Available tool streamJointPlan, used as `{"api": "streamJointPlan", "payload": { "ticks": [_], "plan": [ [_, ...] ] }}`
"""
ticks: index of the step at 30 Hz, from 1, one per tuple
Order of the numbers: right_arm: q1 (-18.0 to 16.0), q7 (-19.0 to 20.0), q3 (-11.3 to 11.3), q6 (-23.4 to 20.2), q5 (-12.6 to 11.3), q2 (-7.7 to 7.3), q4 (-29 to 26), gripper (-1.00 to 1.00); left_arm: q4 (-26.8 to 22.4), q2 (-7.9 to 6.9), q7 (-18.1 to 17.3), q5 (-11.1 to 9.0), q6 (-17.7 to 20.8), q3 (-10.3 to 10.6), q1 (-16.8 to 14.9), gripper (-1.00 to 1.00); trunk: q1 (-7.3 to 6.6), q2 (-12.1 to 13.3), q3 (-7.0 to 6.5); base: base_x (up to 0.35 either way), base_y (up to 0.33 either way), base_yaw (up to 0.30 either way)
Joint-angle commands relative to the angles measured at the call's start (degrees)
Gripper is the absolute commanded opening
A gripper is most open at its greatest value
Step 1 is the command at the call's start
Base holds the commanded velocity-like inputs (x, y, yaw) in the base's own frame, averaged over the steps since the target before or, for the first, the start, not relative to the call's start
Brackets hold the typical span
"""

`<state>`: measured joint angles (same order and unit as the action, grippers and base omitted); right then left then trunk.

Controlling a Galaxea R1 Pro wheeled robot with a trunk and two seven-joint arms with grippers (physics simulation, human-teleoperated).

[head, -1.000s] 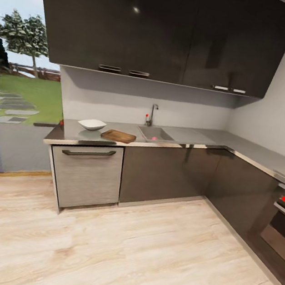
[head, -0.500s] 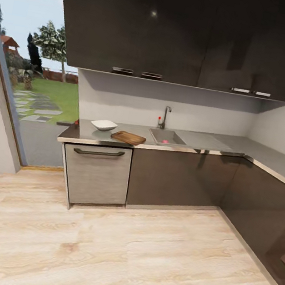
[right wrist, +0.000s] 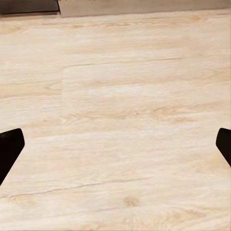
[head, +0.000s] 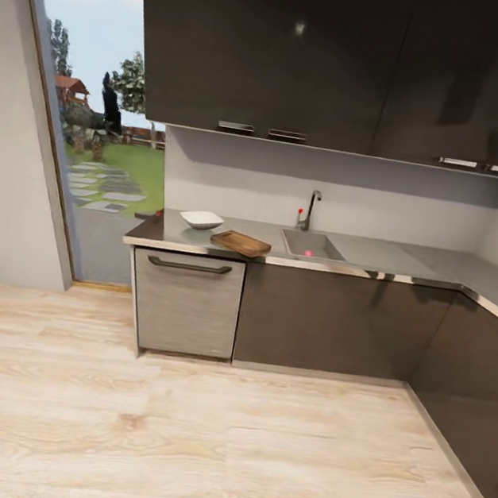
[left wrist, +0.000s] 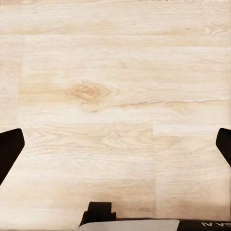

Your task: In the kitchen, take the Vidalia onion out of the sink, dice it on the chopping board with the paring knife, put the diced onion into the bowl on the countertop, then place both the paring knife and the chopping board into the sink.

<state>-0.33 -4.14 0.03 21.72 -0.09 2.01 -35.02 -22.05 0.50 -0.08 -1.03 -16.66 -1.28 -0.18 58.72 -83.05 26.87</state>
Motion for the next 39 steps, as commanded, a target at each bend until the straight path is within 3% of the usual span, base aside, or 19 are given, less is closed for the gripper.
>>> {"api": "streamJointPlan", "payload": {
  "ticks": [1,12,39],
  "plan": [
    [-0.02,-0.17,0.03,0.17,0.00,0.01,0.03,1.00,-0.01,0.03,-0.01,-0.08,-0.13,-0.12,-0.02,1.00,0.01,-0.03,0.05,0.147,-0.286,0.271],
    [-0.02,-0.17,0.01,0.17,0.00,0.01,0.03,1.00,-0.01,0.03,-0.01,-0.03,-0.13,-0.12,-0.03,1.00,0.01,-0.03,0.05,0.223,-0.257,0.230],
    [-0.02,-0.08,0.08,0.17,0.13,0.01,0.03,1.00,-0.01,0.00,-0.01,-0.03,-0.13,-0.12,-0.03,1.00,0.01,-0.03,-0.15,0.333,-0.042,-0.034]
  ]
}}
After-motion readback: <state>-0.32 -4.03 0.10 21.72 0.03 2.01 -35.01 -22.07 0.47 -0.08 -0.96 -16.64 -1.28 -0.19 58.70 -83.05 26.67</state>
